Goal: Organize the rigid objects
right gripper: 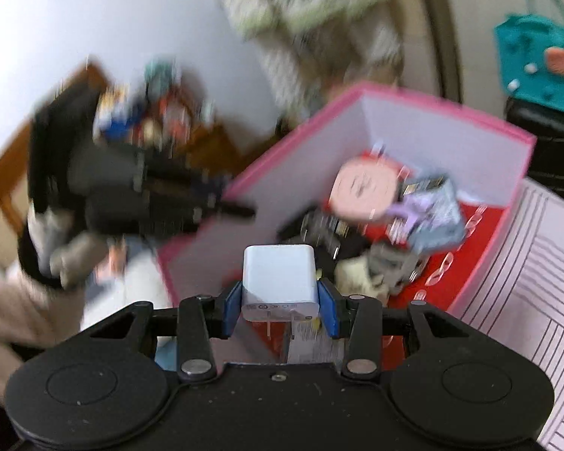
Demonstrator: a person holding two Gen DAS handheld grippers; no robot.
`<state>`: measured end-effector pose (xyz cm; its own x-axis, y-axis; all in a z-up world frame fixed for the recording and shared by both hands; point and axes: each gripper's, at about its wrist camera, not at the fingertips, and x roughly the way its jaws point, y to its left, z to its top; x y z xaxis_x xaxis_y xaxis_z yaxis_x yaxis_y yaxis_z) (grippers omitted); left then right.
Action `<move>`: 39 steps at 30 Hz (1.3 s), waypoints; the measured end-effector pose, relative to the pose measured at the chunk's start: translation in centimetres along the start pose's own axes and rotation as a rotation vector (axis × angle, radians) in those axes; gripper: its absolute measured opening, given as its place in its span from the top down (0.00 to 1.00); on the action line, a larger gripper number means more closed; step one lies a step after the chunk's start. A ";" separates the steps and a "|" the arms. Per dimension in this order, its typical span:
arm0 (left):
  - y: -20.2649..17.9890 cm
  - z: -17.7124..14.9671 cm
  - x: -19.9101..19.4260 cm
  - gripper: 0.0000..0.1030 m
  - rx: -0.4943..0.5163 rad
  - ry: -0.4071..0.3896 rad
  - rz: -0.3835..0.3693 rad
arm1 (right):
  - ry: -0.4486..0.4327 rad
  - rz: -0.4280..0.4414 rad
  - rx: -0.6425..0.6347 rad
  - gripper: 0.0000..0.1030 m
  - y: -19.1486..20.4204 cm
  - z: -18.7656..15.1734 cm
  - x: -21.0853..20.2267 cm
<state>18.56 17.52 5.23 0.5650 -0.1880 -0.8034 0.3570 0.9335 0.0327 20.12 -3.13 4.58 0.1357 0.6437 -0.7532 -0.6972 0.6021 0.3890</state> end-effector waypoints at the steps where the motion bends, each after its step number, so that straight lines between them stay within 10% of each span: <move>1: 0.0 0.0 0.0 0.88 0.005 0.000 0.001 | 0.031 0.004 -0.003 0.53 0.1 -0.3 0.1; 8: 0.2 0.0 0.0 0.88 0.004 -0.003 -0.007 | 0.097 -0.073 -0.091 0.52 1.2 -1.3 0.7; 26: 0.5 -0.3 0.0 0.88 -0.036 -0.011 -0.021 | -0.302 -0.226 0.100 0.41 -0.7 -4.2 -8.0; 39: -1.0 -0.8 -3.4 0.87 -0.011 -0.034 0.064 | -0.365 -0.331 0.151 0.33 -0.8 -6.7 -9.1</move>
<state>15.64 17.49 7.45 0.6115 -0.1377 -0.7792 0.3114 0.9472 0.0770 14.76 -12.63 7.60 0.5875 0.5136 -0.6253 -0.4693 0.8458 0.2538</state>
